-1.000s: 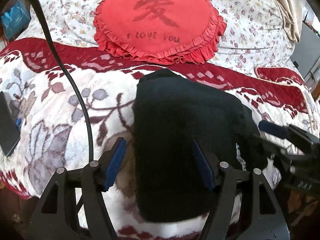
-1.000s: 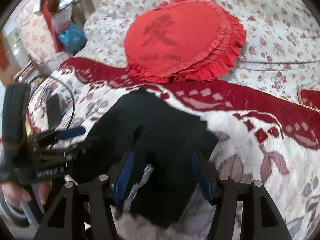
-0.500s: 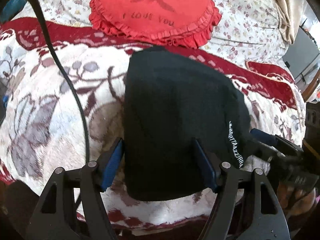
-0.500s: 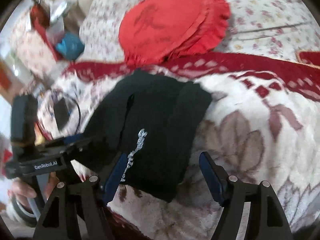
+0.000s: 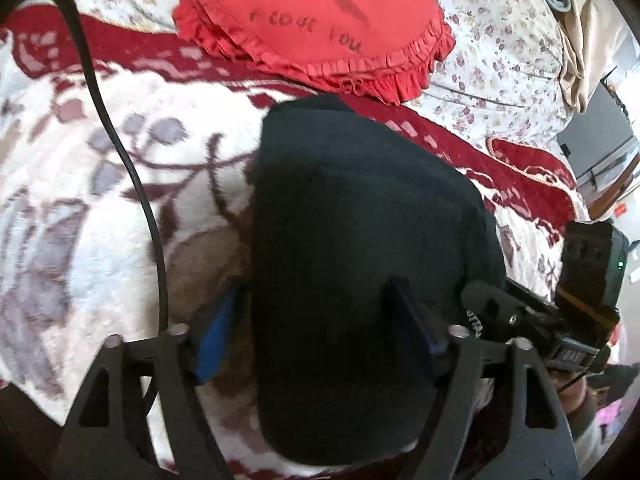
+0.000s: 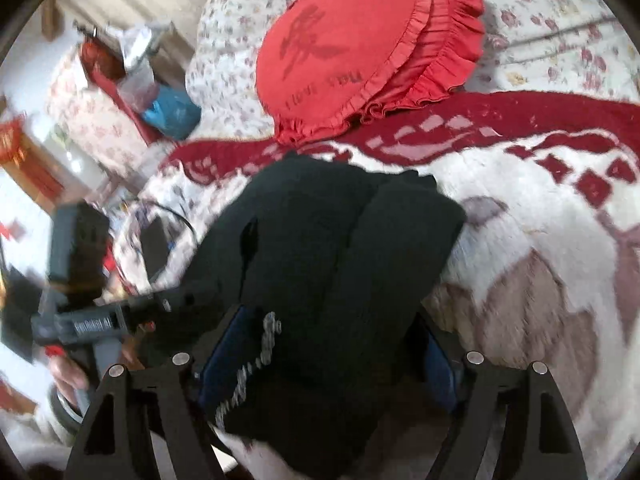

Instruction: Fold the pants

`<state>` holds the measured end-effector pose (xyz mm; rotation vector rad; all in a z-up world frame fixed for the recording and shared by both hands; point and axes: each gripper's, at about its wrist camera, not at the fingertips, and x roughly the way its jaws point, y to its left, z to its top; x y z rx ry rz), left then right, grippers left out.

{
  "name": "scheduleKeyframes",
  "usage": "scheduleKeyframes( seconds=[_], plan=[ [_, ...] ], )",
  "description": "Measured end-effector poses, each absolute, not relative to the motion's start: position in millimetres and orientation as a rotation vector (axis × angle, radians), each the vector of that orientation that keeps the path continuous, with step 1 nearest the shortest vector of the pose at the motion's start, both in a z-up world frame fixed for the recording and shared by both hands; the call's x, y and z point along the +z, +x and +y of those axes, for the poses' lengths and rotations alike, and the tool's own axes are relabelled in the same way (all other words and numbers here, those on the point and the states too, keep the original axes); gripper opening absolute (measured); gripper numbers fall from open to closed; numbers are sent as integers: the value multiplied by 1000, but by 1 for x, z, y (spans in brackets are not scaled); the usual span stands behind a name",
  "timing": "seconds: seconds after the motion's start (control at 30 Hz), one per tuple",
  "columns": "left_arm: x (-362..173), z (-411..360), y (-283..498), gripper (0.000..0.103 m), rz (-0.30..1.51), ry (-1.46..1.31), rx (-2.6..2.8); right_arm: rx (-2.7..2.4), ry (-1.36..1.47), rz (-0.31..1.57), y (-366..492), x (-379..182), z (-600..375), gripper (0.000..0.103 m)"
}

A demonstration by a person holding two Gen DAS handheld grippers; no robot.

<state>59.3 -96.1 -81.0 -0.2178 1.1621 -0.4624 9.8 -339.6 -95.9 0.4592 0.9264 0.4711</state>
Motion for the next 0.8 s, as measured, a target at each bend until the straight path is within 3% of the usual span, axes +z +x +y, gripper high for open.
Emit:
scheduleKeyframes(
  seconds=[0.03, 0.07, 0.1, 0.2, 0.27, 0.33, 0.6, 0.8],
  plan=[
    [-83, -97, 61, 82, 1162, -231, -464, 466, 491, 912, 13, -97, -342, 65],
    [-82, -98, 61, 82, 1149, -240, -465, 453, 508, 909, 15, -98, -344, 50],
    [-82, -101, 62, 81, 1136, -241, -478, 438, 505, 911, 16, -99, -344, 44],
    [-76, -106, 60, 63, 1122, -222, -491, 454, 531, 911, 16, -94, -346, 34],
    [-66, -105, 59, 42, 1100, -202, -499, 470, 523, 892, 15, -81, -343, 31],
    [-52, -102, 60, 35, 1072, -190, -515, 494, 495, 867, 16, -66, -336, 30],
    [-2, -81, 86, 34, 954, -194, -499, 541, 441, 773, 51, -14, -319, 30],
    [-39, -78, 121, 37, 1033, -186, -411, 454, 383, 889, 94, -53, -309, 36]
  ],
)
